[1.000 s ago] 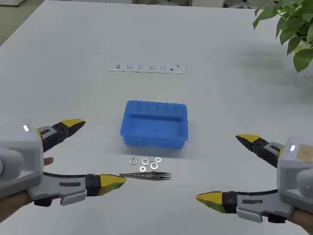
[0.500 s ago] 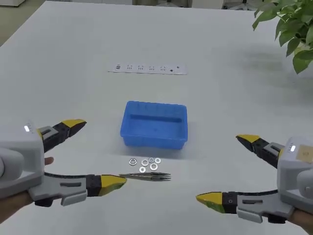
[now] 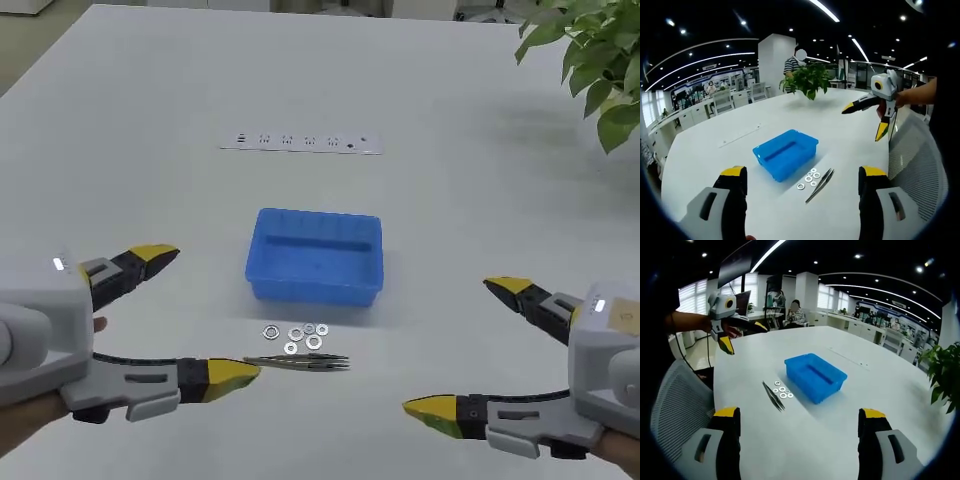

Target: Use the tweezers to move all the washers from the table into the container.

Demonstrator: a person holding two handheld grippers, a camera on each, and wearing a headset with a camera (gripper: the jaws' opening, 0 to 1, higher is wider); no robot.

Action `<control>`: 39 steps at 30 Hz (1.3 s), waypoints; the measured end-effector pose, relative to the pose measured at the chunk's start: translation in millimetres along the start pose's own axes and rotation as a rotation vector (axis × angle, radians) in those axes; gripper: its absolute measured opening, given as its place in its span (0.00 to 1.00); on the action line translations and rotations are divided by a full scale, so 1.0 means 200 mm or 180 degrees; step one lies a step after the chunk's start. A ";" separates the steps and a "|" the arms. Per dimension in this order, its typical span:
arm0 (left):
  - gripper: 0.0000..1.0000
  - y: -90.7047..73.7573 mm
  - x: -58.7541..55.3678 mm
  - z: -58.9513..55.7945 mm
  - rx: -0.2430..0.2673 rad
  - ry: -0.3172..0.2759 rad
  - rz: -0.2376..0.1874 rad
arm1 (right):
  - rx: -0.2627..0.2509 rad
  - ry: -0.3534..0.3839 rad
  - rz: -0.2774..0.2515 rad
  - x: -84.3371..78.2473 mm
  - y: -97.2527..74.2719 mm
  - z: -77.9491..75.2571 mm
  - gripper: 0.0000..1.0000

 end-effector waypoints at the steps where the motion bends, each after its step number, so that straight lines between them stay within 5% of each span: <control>1: 0.98 0.00 0.00 0.00 -0.0004 -0.0003 -0.0005 | 0.0003 -0.0004 0.0007 0.00 0.00 0.00 1.00; 39: 0.95 0.03 -0.01 0.01 -0.0117 0.0095 0.0066 | 0.0038 -0.0054 0.0101 -0.03 -0.01 -0.01 0.97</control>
Point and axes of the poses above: the centre of the closed fingertips' face, and the gripper's own axes: y roughly forward along the fingers, z roughly to its left, x roughly out of its top, the point moved 1 cm from there along -y, roughly backward along the fingers, and after that the axes turned 7 degrees about y, right-handed, at the moved point
